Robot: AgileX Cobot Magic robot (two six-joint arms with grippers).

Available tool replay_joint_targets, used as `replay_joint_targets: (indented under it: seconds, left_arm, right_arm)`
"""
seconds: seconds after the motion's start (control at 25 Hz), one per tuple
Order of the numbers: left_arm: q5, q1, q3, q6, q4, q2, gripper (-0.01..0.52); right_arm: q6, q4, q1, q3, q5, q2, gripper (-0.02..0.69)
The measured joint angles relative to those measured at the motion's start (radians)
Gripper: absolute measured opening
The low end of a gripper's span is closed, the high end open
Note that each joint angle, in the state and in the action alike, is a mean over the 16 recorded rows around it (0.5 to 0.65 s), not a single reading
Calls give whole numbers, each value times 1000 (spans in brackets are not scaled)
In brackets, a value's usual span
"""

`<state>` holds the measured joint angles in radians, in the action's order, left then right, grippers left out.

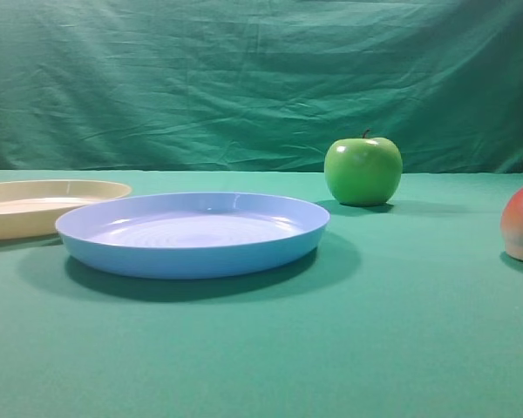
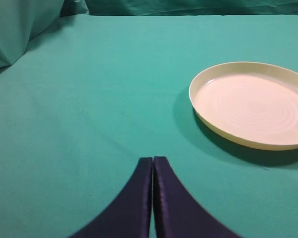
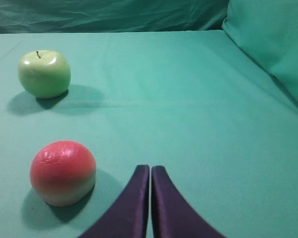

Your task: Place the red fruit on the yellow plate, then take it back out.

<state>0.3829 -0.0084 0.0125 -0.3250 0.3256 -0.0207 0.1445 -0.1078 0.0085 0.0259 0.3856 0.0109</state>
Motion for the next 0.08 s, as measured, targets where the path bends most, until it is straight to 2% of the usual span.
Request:
replay_joint_targets:
  seconds: [0.08]
  left_arm:
    - [0,0,0,0,0,0,0]
  right_arm:
    - [0,0,0,0,0,0,0]
